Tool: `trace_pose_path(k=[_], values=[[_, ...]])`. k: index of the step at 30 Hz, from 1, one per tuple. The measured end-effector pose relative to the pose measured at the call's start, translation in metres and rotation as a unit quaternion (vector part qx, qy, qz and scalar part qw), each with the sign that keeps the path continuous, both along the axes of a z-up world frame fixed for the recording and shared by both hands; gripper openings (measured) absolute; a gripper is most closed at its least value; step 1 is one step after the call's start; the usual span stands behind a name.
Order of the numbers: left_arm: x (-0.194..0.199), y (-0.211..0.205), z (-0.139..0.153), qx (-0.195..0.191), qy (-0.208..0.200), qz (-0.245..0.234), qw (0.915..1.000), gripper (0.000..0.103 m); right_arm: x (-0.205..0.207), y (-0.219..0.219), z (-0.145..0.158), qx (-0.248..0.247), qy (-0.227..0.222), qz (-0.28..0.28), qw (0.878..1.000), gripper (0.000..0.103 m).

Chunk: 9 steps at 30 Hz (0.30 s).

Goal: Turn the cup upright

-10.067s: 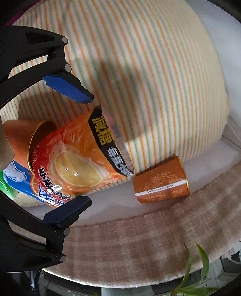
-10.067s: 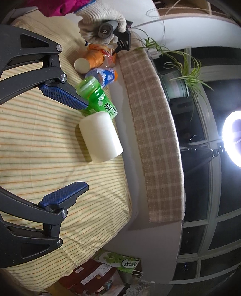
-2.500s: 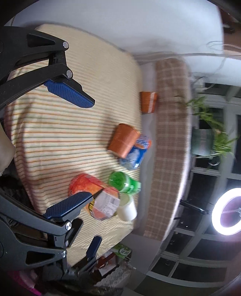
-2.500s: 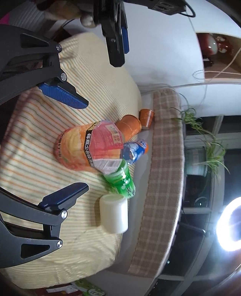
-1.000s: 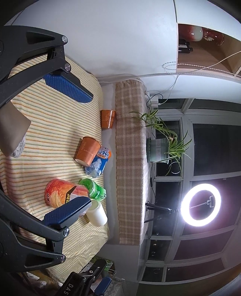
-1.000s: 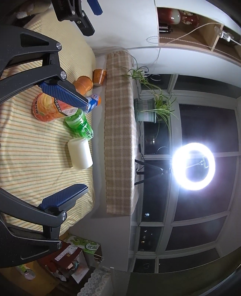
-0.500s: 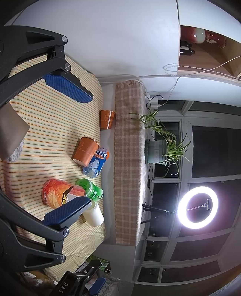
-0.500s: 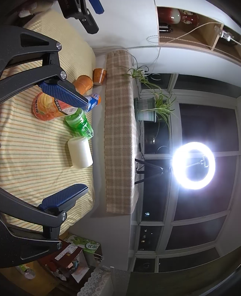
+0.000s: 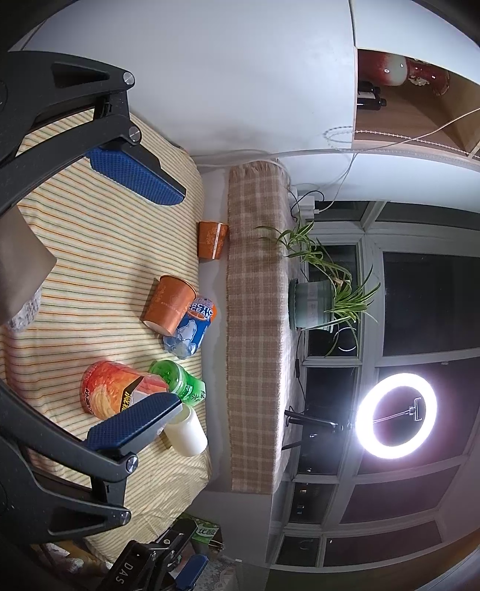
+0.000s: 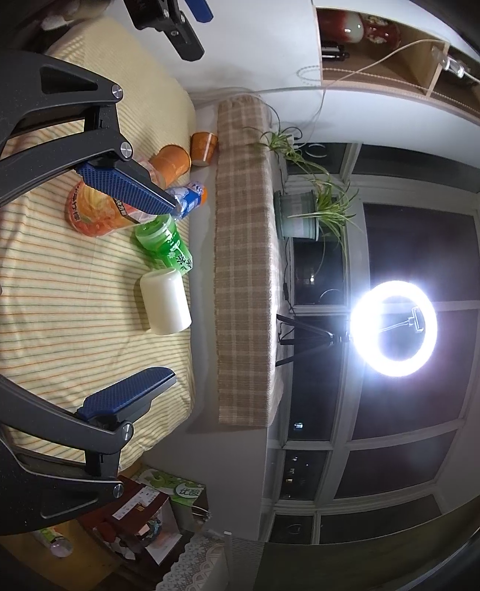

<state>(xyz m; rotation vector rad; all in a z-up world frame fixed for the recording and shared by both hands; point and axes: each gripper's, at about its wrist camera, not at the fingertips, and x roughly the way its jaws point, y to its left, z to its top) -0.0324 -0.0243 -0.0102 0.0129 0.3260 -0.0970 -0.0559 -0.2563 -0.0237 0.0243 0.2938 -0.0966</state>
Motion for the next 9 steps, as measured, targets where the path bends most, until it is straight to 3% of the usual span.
trace_pose_path(k=[9], values=[[0.0040, 0.0007, -0.0010, 0.008, -0.003, 0.003, 1.0000, 0.103, 0.0023, 0.0008, -0.0016, 0.001, 0.004, 0.000, 1.000, 0.085]])
